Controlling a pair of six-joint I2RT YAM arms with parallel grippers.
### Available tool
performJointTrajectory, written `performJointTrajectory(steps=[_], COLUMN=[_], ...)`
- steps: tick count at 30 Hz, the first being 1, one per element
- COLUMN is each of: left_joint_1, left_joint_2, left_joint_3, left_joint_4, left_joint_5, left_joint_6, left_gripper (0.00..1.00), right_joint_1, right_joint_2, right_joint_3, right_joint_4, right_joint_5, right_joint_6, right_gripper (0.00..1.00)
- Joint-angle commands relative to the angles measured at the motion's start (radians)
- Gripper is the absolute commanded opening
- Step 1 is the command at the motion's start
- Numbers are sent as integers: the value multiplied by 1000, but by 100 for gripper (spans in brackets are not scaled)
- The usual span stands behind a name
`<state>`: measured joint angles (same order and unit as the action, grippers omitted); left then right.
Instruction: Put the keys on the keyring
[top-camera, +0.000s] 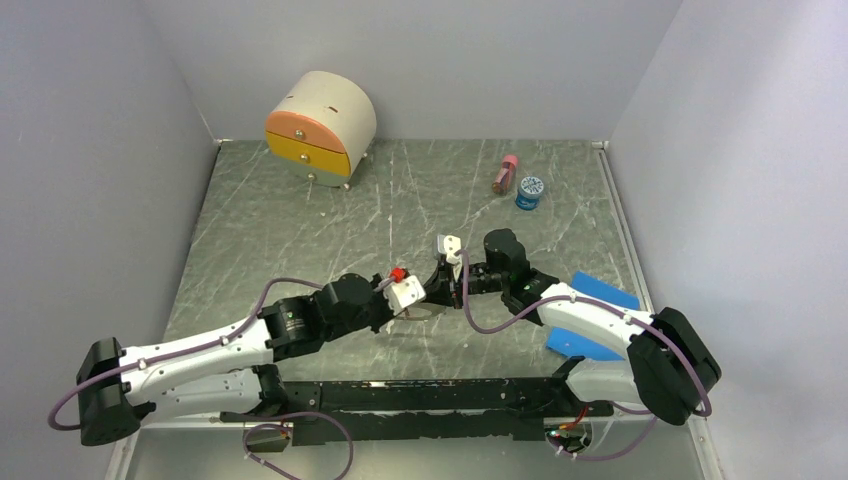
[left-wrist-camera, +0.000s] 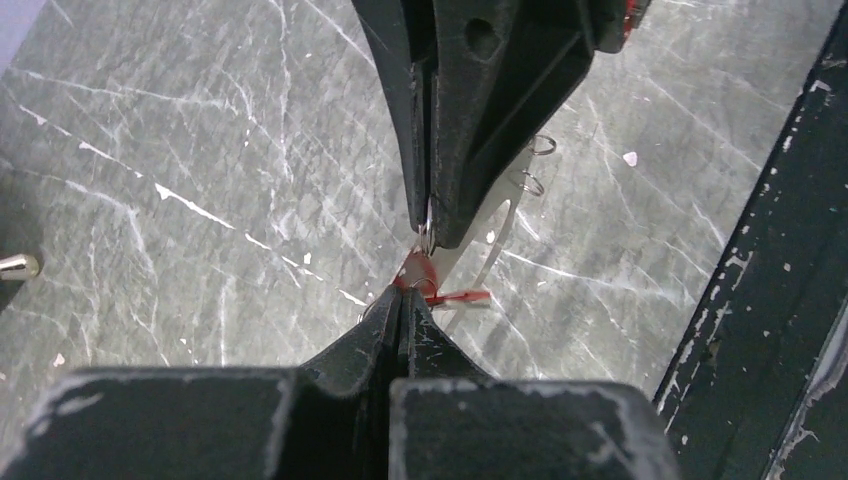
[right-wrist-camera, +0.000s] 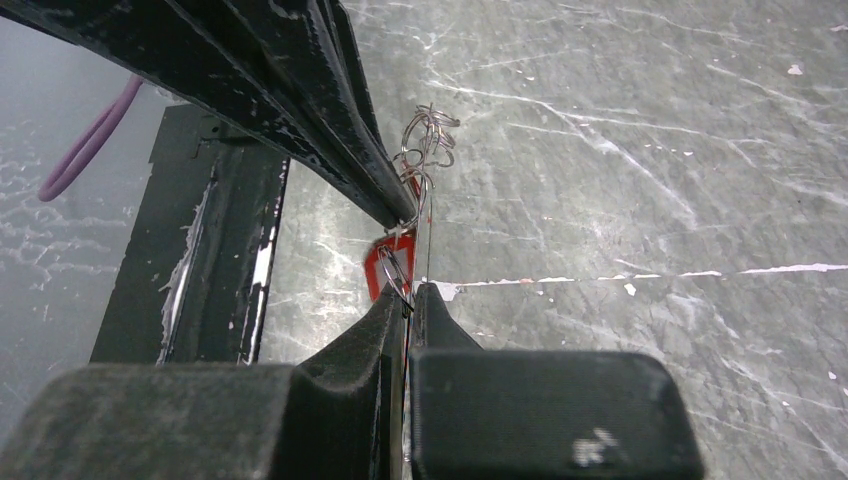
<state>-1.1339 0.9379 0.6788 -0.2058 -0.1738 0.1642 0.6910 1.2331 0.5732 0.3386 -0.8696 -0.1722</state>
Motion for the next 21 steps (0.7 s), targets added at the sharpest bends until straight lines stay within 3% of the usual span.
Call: performJointTrajectory(steps=[1,21], left_joint_1=[-6,-7], left_joint_2=[18,7], left_joint_3=[36,61], left_joint_4=[79,118], left_joint_5=[-64,-72], left_joint_6=[-38,-32], left_gripper=[3,2], right_joint_1=[4,7], right_joint_2=[-3,7], right_joint_3=[20,40], right_joint_4=[49,-6], right_joint_5=[-38,-52], right_joint_6=[-20,-55], right_gripper=[0,0])
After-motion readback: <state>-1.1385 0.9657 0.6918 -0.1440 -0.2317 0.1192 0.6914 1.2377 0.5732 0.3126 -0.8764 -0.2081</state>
